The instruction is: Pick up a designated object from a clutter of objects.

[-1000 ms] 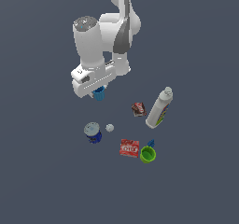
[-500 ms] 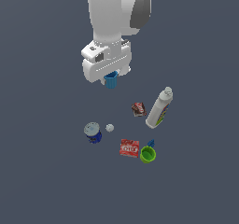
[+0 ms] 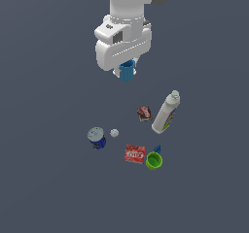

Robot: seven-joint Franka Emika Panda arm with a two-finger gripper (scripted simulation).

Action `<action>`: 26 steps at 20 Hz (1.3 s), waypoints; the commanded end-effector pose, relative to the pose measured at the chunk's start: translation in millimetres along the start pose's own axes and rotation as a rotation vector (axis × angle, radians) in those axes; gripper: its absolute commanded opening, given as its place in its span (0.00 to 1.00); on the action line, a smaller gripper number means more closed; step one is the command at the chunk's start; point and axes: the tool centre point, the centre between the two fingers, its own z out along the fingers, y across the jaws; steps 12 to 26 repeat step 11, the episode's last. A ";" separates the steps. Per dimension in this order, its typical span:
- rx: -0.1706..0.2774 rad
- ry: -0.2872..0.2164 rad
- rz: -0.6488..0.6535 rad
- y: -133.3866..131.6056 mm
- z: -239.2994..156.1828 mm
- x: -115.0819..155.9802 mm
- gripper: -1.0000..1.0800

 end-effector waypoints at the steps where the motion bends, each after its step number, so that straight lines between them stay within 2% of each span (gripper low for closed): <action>1: 0.000 0.000 0.001 -3.9 -10.1 5.5 0.00; 26: 0.000 0.001 0.002 -5.3 -17.4 10.3 0.00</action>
